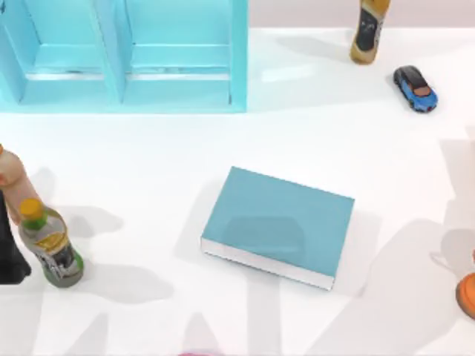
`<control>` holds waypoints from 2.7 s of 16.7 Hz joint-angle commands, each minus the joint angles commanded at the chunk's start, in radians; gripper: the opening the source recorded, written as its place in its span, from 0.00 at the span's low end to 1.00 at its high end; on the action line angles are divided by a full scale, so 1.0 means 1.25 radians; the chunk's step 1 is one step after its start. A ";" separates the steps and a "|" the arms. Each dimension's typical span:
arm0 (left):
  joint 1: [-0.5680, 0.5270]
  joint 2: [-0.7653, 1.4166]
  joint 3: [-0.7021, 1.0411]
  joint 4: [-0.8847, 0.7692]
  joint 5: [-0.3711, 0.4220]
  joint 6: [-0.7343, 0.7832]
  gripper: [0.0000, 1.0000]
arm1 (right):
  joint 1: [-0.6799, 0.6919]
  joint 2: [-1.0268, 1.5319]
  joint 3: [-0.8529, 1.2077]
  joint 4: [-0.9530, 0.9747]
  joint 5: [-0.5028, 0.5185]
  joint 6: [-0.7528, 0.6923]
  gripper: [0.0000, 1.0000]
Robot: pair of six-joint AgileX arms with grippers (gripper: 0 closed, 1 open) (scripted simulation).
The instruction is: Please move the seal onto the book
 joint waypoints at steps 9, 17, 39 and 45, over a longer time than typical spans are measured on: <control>0.000 0.000 0.000 0.000 0.000 0.000 1.00 | 0.206 -0.065 0.210 -0.295 0.000 0.206 0.00; 0.000 0.000 0.000 0.000 0.000 0.000 1.00 | 0.332 -0.120 0.319 -0.439 0.000 0.330 0.00; 0.000 0.000 0.000 0.000 0.000 0.000 1.00 | 0.880 0.194 0.493 -0.301 0.003 0.889 0.00; 0.000 0.000 0.000 0.000 0.000 0.000 1.00 | 0.882 0.197 0.513 -0.316 0.006 0.888 0.00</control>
